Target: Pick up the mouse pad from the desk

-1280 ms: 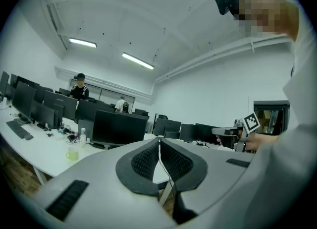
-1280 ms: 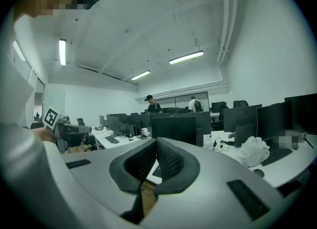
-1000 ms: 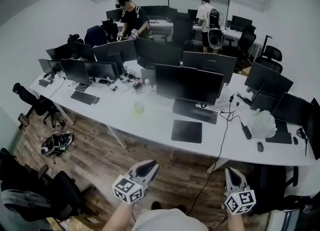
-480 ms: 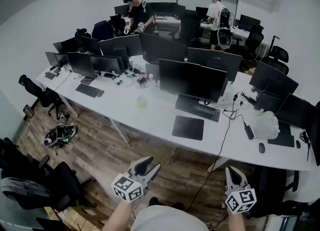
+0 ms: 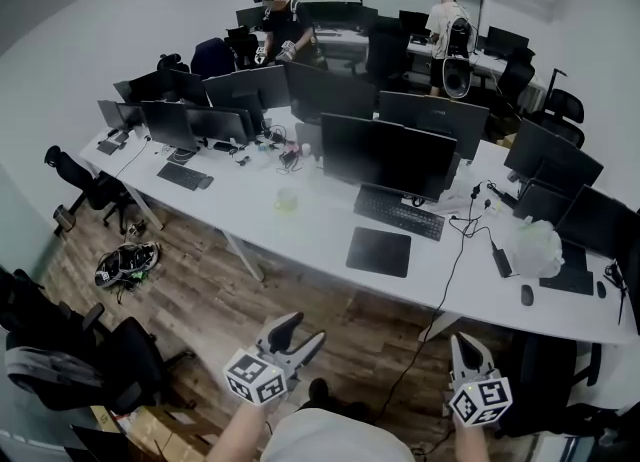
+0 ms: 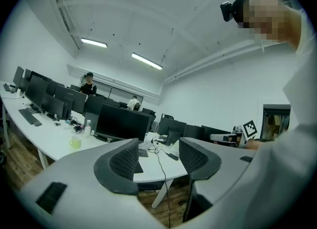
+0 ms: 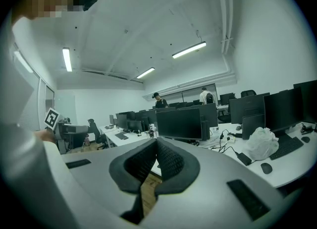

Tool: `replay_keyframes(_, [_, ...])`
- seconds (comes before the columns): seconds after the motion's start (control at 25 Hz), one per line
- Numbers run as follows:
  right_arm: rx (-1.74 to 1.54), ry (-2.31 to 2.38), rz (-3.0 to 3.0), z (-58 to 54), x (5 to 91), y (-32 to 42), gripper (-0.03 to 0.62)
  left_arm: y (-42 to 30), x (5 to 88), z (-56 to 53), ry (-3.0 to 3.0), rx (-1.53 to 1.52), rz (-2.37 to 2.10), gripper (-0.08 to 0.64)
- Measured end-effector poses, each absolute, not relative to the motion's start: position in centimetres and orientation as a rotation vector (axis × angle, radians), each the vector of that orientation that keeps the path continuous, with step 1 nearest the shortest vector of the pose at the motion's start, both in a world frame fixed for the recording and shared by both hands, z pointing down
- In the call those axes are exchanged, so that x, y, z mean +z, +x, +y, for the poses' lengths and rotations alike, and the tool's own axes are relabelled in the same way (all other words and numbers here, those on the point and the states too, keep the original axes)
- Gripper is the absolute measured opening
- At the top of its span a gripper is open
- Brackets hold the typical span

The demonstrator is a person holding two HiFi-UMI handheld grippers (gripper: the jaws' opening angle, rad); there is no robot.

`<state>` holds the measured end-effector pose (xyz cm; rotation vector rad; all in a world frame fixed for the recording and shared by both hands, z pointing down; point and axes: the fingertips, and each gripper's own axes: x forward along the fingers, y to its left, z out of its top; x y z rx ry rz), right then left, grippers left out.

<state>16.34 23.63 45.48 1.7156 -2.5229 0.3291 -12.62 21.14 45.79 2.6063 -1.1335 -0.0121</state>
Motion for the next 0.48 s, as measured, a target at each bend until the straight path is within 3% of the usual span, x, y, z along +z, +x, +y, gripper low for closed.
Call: replay_keyframes(0.48, [0.353,1.729,-2.484,21.1,46.5,16.6,0.011,-12.1,46.9,17.8,2.604,0.03,-1.118,0.298])
